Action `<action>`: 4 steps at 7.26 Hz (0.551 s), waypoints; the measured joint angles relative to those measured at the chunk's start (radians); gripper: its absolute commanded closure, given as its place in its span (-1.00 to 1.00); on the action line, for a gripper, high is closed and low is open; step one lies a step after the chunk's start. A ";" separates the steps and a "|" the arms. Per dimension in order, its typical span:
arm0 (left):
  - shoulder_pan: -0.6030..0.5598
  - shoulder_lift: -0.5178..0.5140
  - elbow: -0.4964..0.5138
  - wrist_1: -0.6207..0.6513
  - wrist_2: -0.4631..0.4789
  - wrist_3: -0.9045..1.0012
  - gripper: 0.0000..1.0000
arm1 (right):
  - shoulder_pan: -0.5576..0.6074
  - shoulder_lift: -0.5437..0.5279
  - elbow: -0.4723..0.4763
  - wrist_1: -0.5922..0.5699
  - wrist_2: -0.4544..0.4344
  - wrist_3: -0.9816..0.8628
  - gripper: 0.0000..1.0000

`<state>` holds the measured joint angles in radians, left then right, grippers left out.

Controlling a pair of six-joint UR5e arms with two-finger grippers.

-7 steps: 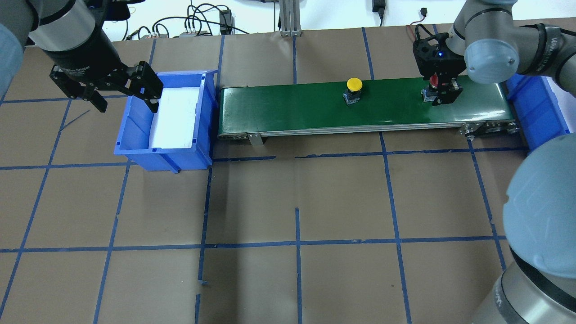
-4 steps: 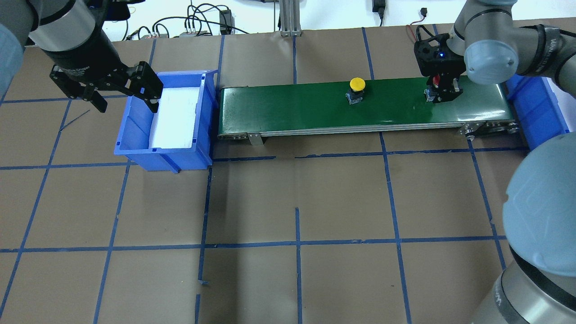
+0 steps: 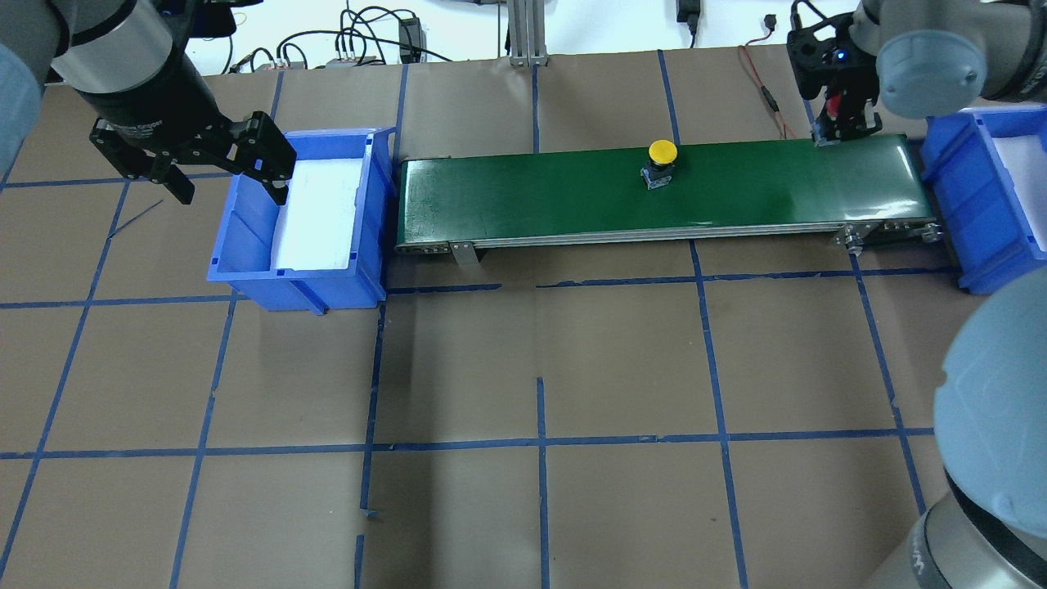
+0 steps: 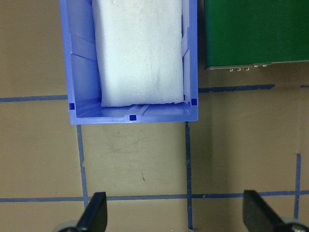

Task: Transport two buttons from left to right
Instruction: 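Carry the red button with the right gripper over the far blue bin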

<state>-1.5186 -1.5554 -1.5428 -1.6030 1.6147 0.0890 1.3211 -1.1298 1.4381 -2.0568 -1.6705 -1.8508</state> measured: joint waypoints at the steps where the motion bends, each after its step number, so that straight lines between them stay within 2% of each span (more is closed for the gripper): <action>1: 0.000 0.000 0.002 0.000 0.000 0.000 -1.00 | -0.073 -0.031 -0.012 0.020 -0.009 -0.022 0.79; 4: 0.000 0.000 0.002 0.000 0.000 0.000 -1.00 | -0.316 -0.041 -0.021 0.018 0.067 -0.261 0.79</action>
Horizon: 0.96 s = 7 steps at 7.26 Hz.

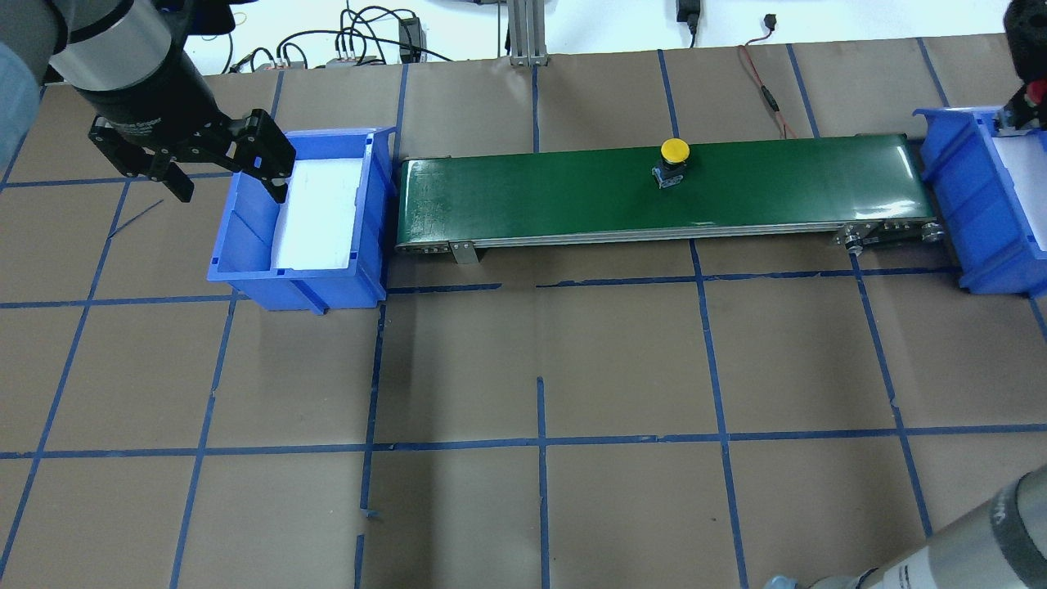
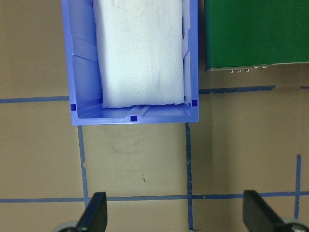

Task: Transport two buttons from left to right
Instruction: 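Carry the red button with the right gripper over the far blue bin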

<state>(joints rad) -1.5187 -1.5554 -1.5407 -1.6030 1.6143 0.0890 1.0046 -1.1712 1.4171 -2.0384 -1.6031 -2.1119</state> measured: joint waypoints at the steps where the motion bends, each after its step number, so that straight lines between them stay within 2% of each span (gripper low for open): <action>1: 0.000 0.000 0.000 0.000 0.000 0.000 -1.00 | -0.052 0.016 -0.005 -0.032 0.021 -0.091 0.79; 4: 0.000 0.000 0.000 0.000 -0.001 0.000 -1.00 | -0.129 0.110 -0.052 -0.082 0.077 -0.238 0.79; 7: 0.000 0.000 0.003 0.001 -0.001 0.000 -1.00 | -0.151 0.176 -0.043 -0.093 0.113 -0.311 0.78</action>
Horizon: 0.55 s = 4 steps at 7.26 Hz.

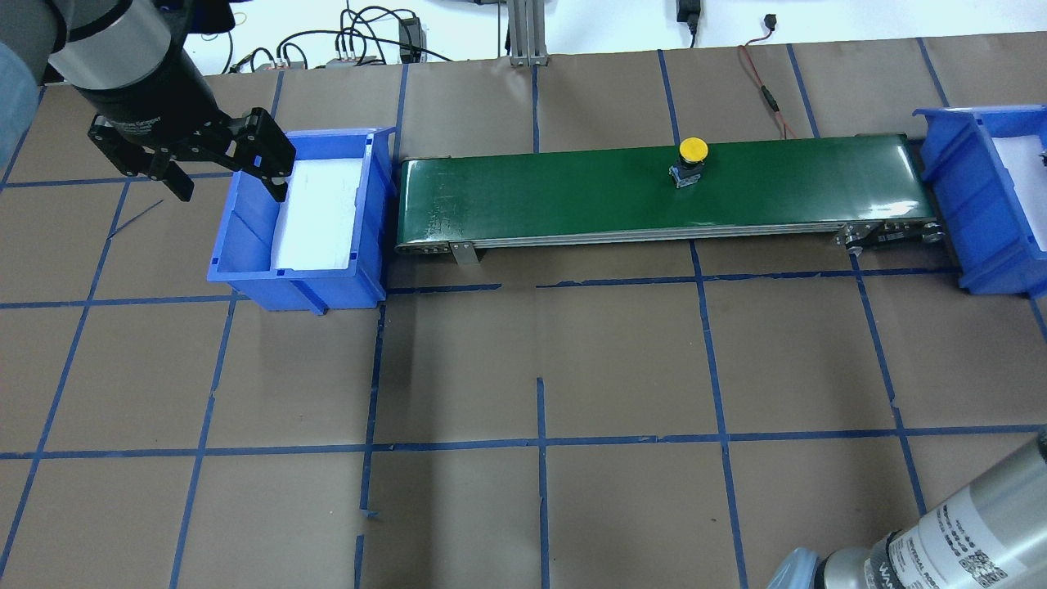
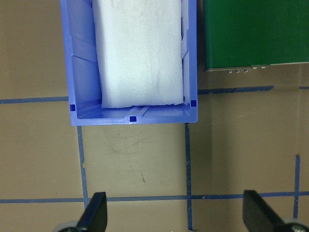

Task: Transport two buttons from left to right
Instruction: 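Carry the red button with the right gripper over the far blue bin, then lower the red button into the far bin and open the right gripper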

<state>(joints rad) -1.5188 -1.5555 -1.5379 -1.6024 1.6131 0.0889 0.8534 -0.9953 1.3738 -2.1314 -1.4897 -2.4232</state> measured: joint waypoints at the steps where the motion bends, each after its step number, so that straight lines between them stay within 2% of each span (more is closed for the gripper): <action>1: 0.000 0.000 0.001 0.000 0.000 0.000 -1.00 | -0.015 0.014 0.014 -0.016 0.005 -0.005 0.77; 2: 0.000 0.000 0.002 0.000 -0.001 0.000 -1.00 | -0.027 0.028 0.025 -0.035 0.006 -0.007 0.76; 3: 0.000 0.000 0.002 0.000 -0.001 0.000 -1.00 | -0.037 0.041 0.032 -0.046 0.005 -0.008 0.59; 4: 0.000 0.000 0.002 0.000 -0.001 0.000 -1.00 | -0.042 0.050 0.038 -0.050 0.001 -0.008 -0.43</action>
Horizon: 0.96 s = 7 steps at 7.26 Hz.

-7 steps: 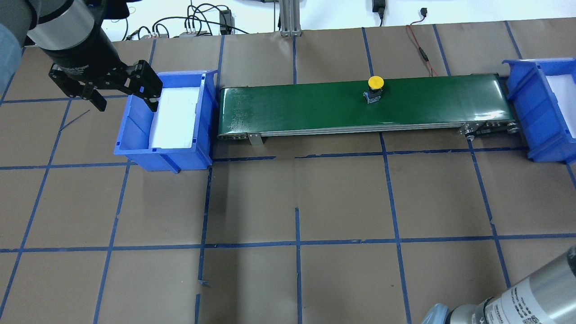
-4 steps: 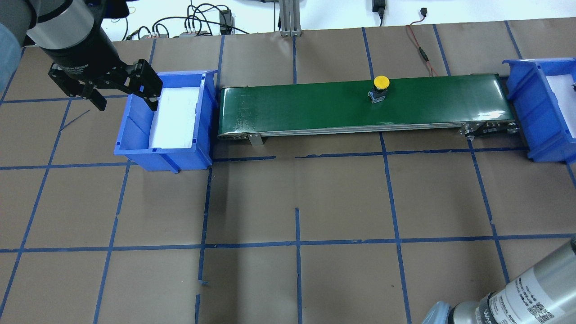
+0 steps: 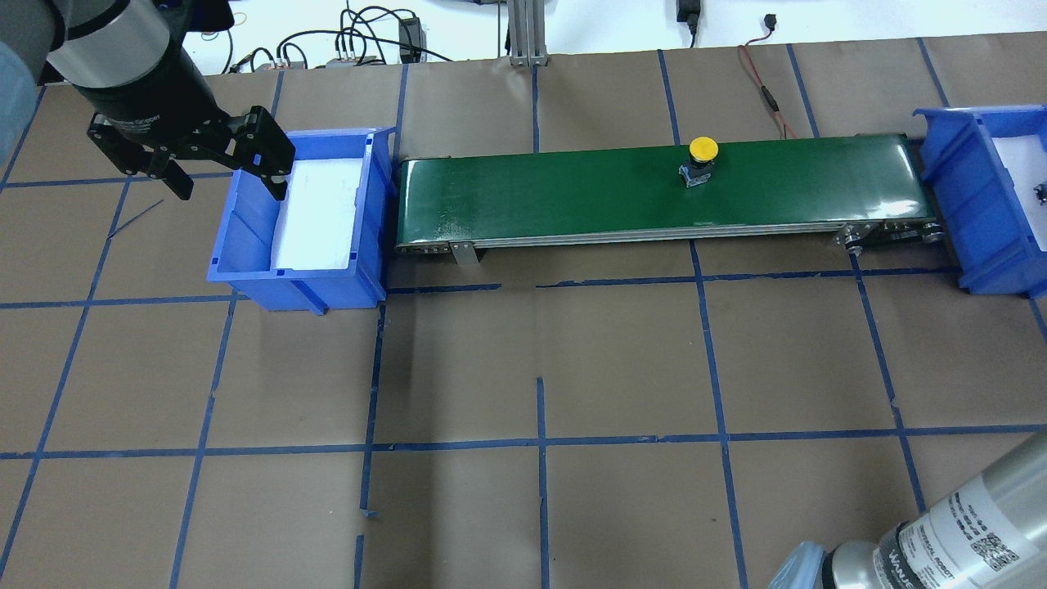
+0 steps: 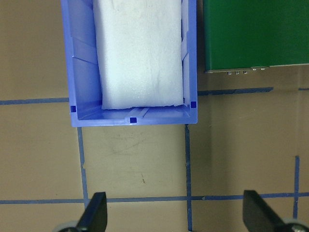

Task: Transport two buttons from left to right
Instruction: 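Lower the red button into the far bin and open the right gripper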

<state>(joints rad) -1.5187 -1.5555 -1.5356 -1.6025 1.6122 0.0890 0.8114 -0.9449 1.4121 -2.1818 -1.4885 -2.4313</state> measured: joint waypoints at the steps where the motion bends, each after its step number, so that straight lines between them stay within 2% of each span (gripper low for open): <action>1: 0.000 0.000 0.000 0.000 0.000 0.000 -1.00 | -0.002 0.006 0.003 -0.002 -0.002 0.001 -0.99; 4: -0.001 0.000 0.001 0.000 0.000 0.000 -1.00 | -0.003 0.008 0.007 -0.005 -0.003 0.005 -1.00; 7: -0.003 0.000 0.007 -0.001 -0.001 0.000 -1.00 | 0.000 -0.069 0.014 0.017 0.001 0.008 -1.00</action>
<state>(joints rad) -1.5215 -1.5554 -1.5288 -1.6040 1.6112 0.0889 0.8114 -1.0135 1.4257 -2.1647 -1.4879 -2.4235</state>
